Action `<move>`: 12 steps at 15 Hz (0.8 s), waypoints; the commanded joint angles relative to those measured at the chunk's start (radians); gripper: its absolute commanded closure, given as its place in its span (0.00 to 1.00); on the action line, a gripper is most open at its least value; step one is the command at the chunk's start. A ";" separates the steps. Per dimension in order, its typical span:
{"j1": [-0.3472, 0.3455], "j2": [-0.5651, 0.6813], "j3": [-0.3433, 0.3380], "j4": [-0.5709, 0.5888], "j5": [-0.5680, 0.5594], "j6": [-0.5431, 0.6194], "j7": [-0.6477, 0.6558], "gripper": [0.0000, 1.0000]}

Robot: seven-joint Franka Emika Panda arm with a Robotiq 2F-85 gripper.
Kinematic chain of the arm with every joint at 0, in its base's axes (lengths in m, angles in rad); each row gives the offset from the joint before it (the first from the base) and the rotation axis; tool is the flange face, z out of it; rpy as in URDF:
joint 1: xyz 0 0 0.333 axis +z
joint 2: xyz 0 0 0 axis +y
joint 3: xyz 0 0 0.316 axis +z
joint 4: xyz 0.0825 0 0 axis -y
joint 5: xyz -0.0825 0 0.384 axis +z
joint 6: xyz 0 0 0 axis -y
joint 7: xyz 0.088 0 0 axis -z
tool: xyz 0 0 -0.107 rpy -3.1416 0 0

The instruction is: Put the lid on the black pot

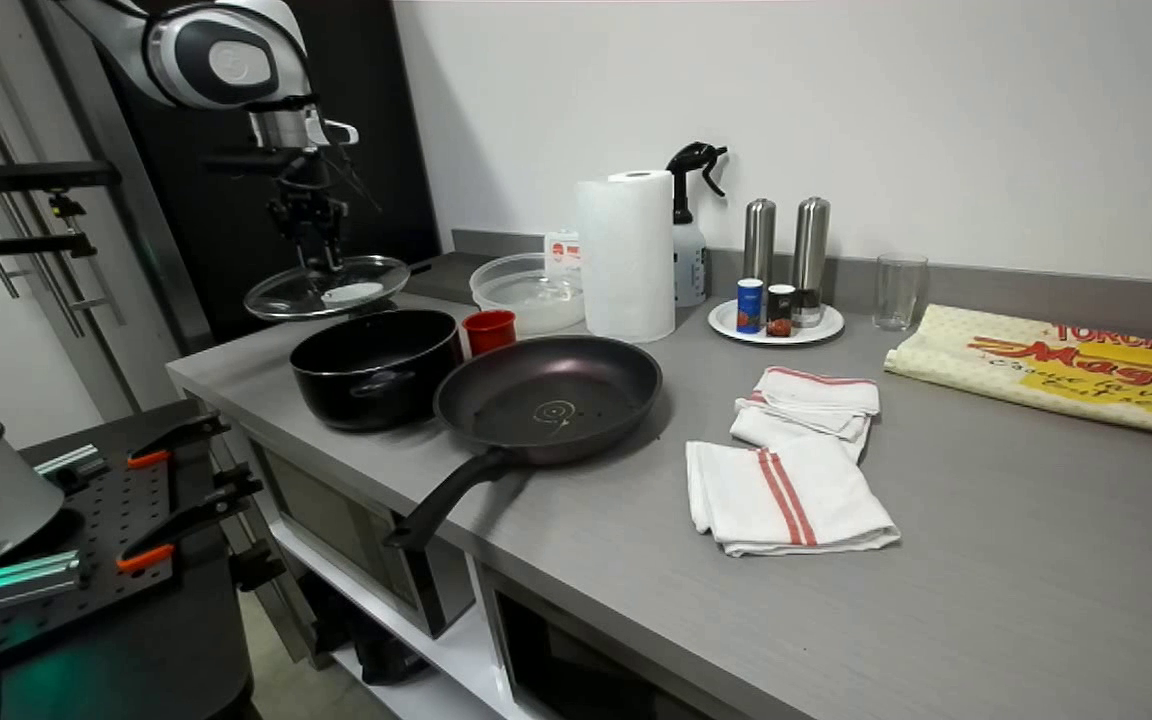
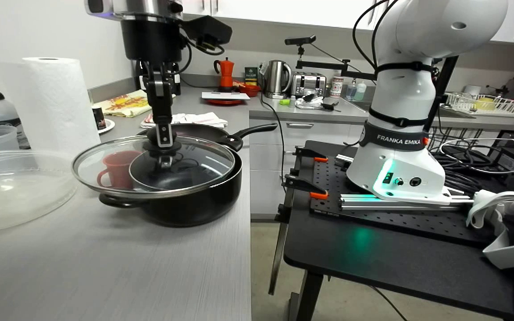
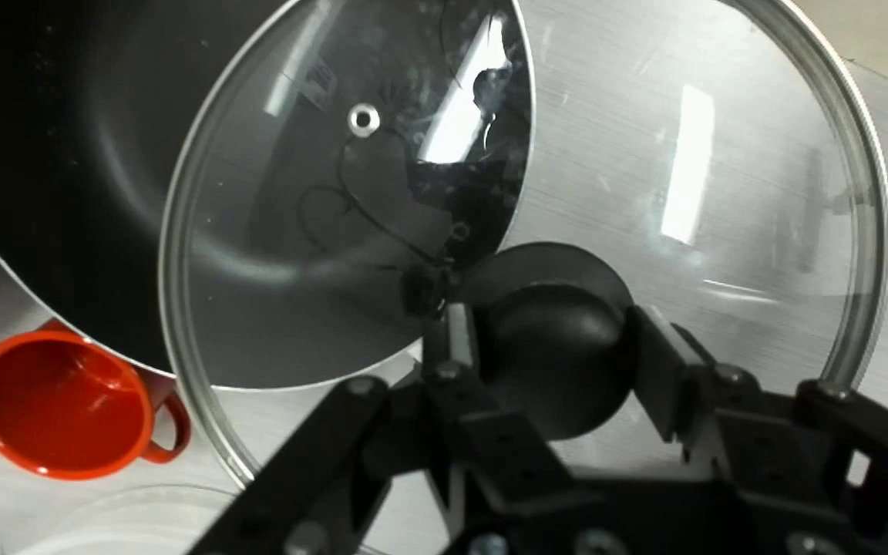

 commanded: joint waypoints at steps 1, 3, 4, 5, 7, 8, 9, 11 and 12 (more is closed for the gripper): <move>-0.018 -0.046 -0.030 -0.027 0.059 -0.004 -0.042 0.74; -0.029 -0.038 -0.046 -0.028 0.071 -0.004 -0.047 0.74; -0.035 -0.034 -0.054 -0.029 0.077 -0.004 -0.051 0.74; -0.041 -0.030 -0.061 -0.031 0.085 -0.004 -0.058 0.74; -0.052 -0.024 -0.073 -0.036 0.097 -0.001 -0.066 0.74; -0.057 -0.022 -0.079 -0.038 0.101 0.000 -0.068 0.74; -0.061 -0.020 -0.084 -0.040 0.107 0.003 -0.072 0.74; -0.069 -0.013 -0.092 -0.042 0.110 0.006 -0.072 0.74; -0.073 -0.009 -0.096 -0.042 0.112 0.008 -0.075 0.74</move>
